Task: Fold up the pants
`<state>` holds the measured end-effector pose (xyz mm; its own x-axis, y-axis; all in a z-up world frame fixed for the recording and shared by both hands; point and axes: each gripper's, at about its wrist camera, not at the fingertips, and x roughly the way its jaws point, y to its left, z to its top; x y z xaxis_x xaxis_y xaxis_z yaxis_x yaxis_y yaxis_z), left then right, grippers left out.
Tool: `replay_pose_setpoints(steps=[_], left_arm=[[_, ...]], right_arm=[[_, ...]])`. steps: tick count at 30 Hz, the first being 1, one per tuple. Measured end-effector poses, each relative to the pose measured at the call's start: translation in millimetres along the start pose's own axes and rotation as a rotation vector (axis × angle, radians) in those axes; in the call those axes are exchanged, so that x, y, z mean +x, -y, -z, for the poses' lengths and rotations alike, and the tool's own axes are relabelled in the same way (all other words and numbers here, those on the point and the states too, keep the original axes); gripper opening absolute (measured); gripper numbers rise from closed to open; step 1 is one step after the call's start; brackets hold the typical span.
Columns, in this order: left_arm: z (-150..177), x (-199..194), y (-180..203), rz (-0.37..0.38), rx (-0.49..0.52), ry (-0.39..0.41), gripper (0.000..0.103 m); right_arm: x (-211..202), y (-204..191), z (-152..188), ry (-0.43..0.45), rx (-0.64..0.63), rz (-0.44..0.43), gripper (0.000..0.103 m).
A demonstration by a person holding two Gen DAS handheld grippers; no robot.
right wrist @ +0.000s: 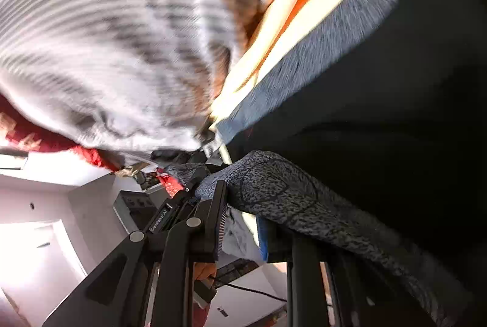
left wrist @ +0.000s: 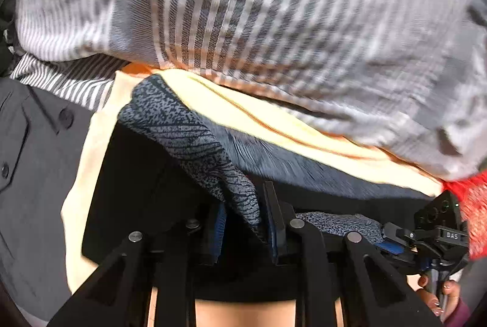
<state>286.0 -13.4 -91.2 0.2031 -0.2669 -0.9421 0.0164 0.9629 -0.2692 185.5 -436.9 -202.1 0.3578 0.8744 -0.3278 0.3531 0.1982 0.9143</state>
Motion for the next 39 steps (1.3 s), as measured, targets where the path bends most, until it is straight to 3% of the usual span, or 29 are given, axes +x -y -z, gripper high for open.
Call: replay_pose_setpoints(steps=[7, 9, 11, 14, 16, 17, 20, 23, 26, 28, 30, 31, 34, 36, 39], left_arm=[[-20.6, 46.2, -6.4, -0.123, -0.050, -0.009, 0.036], [-24.8, 41.4, -7.6, -0.168, -0.059, 0.013, 0.057], [-31.2, 27.7, -8.6, -0.209, -0.054, 0.049, 0.059], [-36.7, 7.8, -9.2, -0.252, -0.038, 0.068, 0.059], [-32.2, -1.5, -4.8, -0.284, -0.002, 0.065, 0.059], [-28.5, -4.5, 0.0, -0.289, 0.012, 0.058, 0.059], [-3.6, -4.4, 7.5, -0.281, 0.041, 0.002, 0.059], [26.7, 18.1, 30.8, -0.300, 0.119, -0.048, 0.059], [44.7, 43.5, 47.2, -0.332, 0.171, -0.084, 0.059], [47.5, 54.6, 53.0, -0.378, 0.186, -0.073, 0.061], [47.5, 55.4, 53.5, -0.399, 0.177, -0.060, 0.066], [47.1, 53.9, 55.4, -0.400, 0.182, -0.063, 0.066], [54.5, 39.8, 72.6, -0.408, 0.294, -0.041, 0.066], [73.1, 31.0, 90.5, -0.364, 0.383, -0.029, 0.066], [101.5, 25.0, 118.8, -0.304, 0.505, -0.028, 0.066]], right_arm=[[43.0, 14.7, -59.8, -0.119, 0.002, 0.090, 0.020], [49.8, 19.1, -66.7, -0.135, 0.005, 0.100, 0.020], [51.4, 20.4, -70.0, -0.141, 0.012, 0.097, 0.021], [49.4, 9.0, -70.0, -0.150, -0.013, 0.119, 0.041], [43.9, -8.4, -68.2, -0.147, -0.066, 0.128, 0.072], [40.2, -18.8, -66.2, -0.133, -0.095, 0.128, 0.075], [24.0, -49.2, -54.1, -0.079, -0.190, 0.122, 0.075], [21.1, -56.8, -31.0, -0.128, -0.202, 0.023, 0.075], [41.6, -37.7, -13.0, -0.216, -0.178, 0.079, 0.075], [53.3, -16.9, -6.8, -0.234, -0.164, 0.166, 0.075], [45.8, 0.5, -9.6, -0.168, -0.164, 0.309, 0.070], [39.1, 0.9, -10.6, -0.137, -0.172, 0.327, 0.067], [-2.4, -16.1, 2.5, -0.021, -0.250, 0.291, 0.071], [-36.7, -22.7, 25.5, 0.063, -0.302, 0.332, 0.073], [-87.0, -7.6, 72.0, 0.179, -0.260, 0.358, 0.073]])
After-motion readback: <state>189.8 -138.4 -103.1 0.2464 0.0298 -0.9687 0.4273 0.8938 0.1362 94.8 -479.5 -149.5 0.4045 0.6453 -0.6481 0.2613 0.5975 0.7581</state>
